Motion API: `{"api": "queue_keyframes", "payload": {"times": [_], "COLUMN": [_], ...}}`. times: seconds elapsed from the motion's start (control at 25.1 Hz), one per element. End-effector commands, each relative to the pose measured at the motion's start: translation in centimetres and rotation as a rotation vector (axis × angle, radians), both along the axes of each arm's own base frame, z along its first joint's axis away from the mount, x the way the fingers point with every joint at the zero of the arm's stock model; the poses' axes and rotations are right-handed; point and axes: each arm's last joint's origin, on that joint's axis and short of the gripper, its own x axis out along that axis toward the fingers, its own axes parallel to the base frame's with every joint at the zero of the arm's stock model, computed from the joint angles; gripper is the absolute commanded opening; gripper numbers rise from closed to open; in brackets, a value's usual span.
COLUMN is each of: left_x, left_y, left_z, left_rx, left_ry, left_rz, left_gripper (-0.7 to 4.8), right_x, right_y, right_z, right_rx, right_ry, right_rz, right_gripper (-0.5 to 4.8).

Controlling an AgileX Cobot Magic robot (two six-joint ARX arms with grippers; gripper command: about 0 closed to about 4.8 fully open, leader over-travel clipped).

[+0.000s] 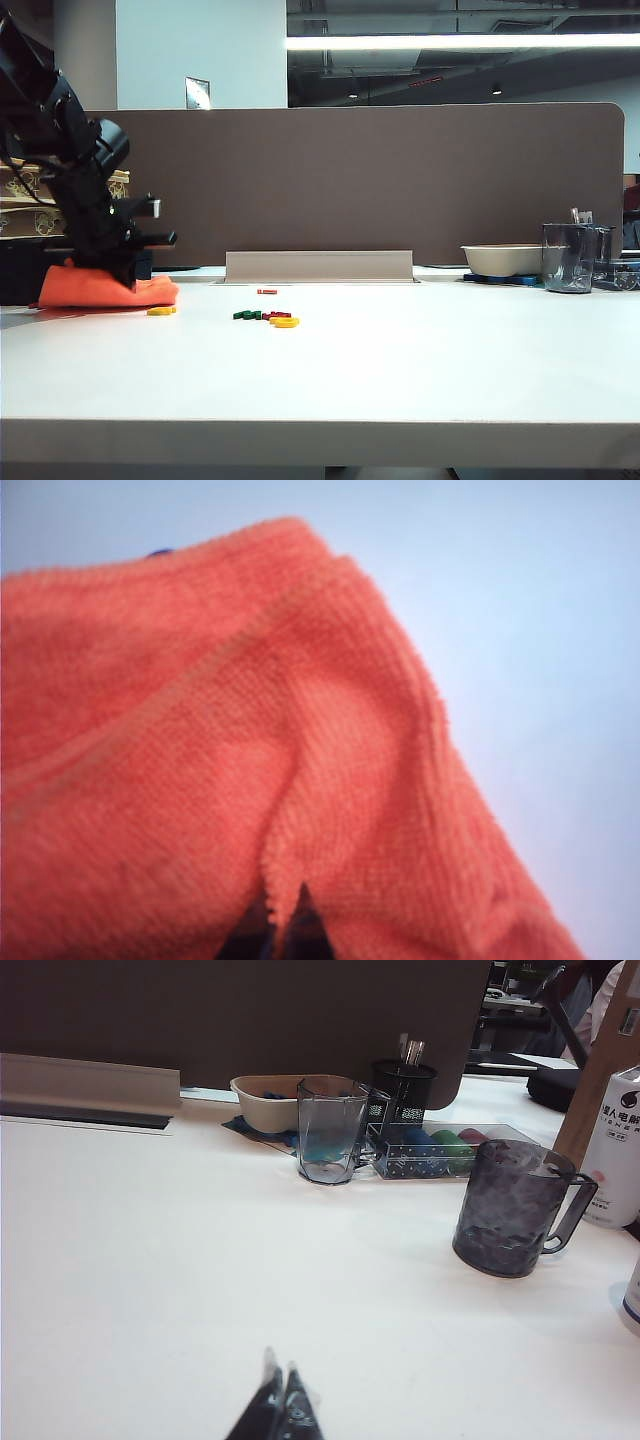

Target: Use an orange cloth to wipe the letter magnets on the table away for a distance.

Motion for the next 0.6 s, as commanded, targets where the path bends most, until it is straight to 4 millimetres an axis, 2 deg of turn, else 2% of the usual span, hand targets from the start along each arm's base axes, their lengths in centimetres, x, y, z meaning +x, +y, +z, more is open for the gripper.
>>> {"api": "queue_keyframes", "payload": {"times": [0.04,0.2,0.32,0.4,0.52,0.56,0.6], "left_x": [-0.1,-0.5,-1.4,-2.2,-3.8,-4.7,-5.1], "left_y": [-1.0,-2.6,-5.3,-7.8,-12.3,-14.7,-15.8], "left_z": [2.8,5.3,7.4,8.3,9.2,9.3,9.3], "left_rx": [-0.045,-0.104,-0.154,-0.171,-0.203,-0.216,-0.219], "left_ry": [-0.104,-0.183,-0.225,-0.242,-0.249,-0.251,-0.255], "left_rz": [-0.045,-0.125,-0.208,-0.272,-0.394,-0.454,-0.479], "left_gripper": [-0.06,-0.06,-0.06,-0.06,-0.06,-0.06,-0.06], "right_x": [0.0,0.0,0.0,0.0,0.0,0.0,0.0], "right_y": [0.0,0.0,0.0,0.0,0.0,0.0,0.0], "right_z": [-0.1,-0.1,-0.1,-0.1,0.0,-0.1,-0.1], "right_rx": [0.001,0.001,0.001,0.001,0.001,0.001,0.001], "right_ry": [-0.009,-0.009,-0.01,-0.01,-0.01,-0.01,-0.01], "right_rz": [0.001,0.001,0.001,0.001,0.001,0.001,0.001], "right_gripper": [0.0,0.0,0.0,0.0,0.0,-0.01,-0.01]}}
